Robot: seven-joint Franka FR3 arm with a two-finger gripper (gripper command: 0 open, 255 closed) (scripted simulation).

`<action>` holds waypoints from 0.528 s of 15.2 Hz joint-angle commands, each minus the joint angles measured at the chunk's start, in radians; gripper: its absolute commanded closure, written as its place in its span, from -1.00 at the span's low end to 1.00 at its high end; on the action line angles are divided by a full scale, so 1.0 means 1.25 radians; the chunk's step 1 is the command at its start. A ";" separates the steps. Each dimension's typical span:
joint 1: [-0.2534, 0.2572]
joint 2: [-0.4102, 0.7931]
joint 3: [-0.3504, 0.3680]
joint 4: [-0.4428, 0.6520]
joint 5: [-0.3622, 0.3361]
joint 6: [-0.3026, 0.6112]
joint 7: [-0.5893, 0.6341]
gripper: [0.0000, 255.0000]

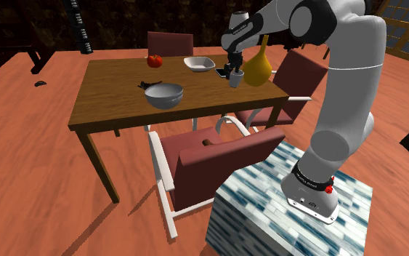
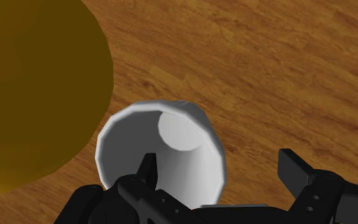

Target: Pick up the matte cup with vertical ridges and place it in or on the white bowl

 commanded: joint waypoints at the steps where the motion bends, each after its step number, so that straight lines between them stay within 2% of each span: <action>1: 0.000 0.001 0.000 -0.001 0.000 0.003 0.001 -1.00; 6: 0.000 0.001 0.000 -0.001 0.000 0.003 0.001 -1.00; 7: 0.000 0.001 0.000 -0.001 0.000 0.003 0.001 1.00; 8: 0.000 0.001 0.000 -0.001 0.000 0.003 0.001 1.00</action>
